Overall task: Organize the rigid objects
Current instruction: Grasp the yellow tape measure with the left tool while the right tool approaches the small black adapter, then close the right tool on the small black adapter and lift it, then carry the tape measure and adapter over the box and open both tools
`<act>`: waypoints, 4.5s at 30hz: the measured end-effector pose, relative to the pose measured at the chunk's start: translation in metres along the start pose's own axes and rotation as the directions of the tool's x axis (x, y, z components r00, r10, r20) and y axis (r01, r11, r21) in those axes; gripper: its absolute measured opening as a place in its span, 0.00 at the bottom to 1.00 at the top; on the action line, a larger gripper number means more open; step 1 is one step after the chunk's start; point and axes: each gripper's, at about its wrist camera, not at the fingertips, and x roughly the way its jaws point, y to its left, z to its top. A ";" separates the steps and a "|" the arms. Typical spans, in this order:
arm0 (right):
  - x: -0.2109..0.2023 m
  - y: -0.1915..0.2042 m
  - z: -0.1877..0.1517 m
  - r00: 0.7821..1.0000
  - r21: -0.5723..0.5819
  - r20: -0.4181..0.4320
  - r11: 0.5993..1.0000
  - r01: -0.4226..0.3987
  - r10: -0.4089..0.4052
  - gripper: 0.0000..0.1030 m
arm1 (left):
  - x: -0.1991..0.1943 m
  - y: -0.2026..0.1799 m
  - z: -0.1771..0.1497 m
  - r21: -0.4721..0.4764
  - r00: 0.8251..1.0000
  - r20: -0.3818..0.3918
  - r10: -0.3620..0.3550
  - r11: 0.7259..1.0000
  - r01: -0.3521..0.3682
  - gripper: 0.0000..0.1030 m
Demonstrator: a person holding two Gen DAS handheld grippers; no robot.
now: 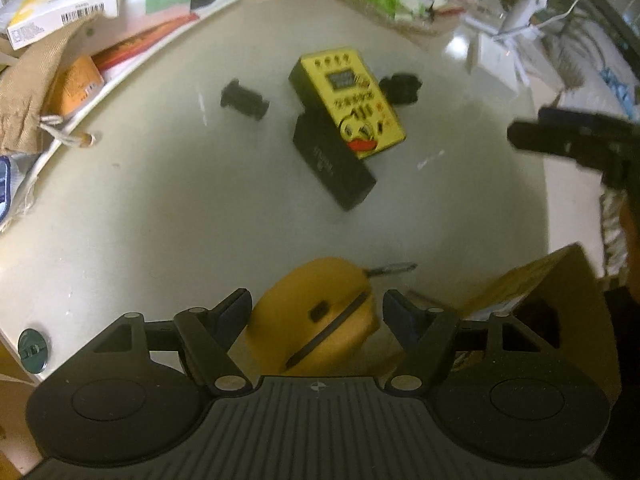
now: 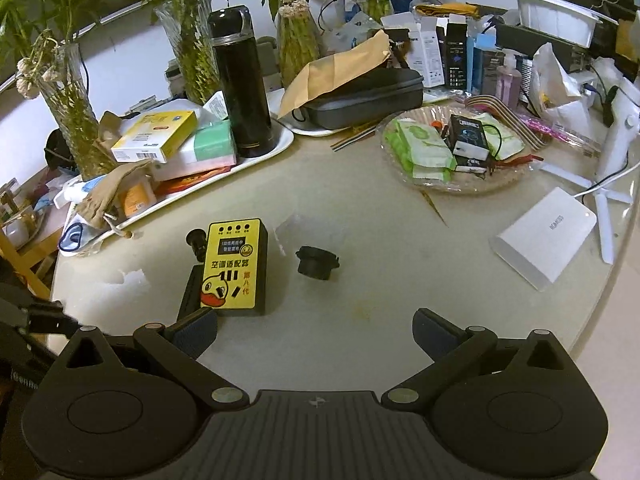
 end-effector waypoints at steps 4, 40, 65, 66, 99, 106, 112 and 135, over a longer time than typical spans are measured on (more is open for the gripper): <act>0.009 0.001 0.005 1.000 -0.008 -0.007 1.000 0.003 -0.003 1.00 | 0.002 0.000 0.002 -0.013 1.000 -0.003 0.001 1.000 -0.001 0.67; 0.104 -0.016 0.032 0.991 0.149 -0.133 0.989 -0.007 0.027 0.55 | -0.046 -0.006 0.001 0.015 0.958 0.287 -0.028 1.000 0.025 0.62; 0.069 0.006 0.036 0.995 0.063 -0.102 0.998 0.008 -0.002 0.30 | -0.054 -0.005 -0.002 0.004 0.949 0.316 0.003 1.000 -0.005 0.61; 0.065 0.008 0.035 0.995 0.054 -0.096 0.999 0.008 -0.003 0.30 | -0.054 -0.006 -0.003 0.005 0.949 0.316 0.016 1.000 -0.018 0.61; -0.055 0.034 -0.024 0.995 0.045 0.067 0.996 -0.076 0.073 0.30 | -0.094 -0.051 -0.053 0.032 0.899 0.416 0.134 0.986 -0.162 0.61; -0.069 0.037 -0.042 0.994 0.055 0.063 0.994 -0.098 0.094 0.30 | -0.098 -0.059 -0.071 0.020 0.898 0.421 0.129 0.988 -0.152 0.61; -0.082 0.040 -0.057 0.992 0.057 0.061 0.992 -0.111 0.107 0.30 | -0.100 -0.066 -0.090 0.023 0.905 0.409 0.118 0.990 -0.139 0.61; -0.127 0.059 -0.115 0.992 0.058 0.005 0.990 -0.127 0.127 0.30 | -0.107 -0.083 -0.137 0.006 0.932 0.353 0.087 0.995 -0.096 0.62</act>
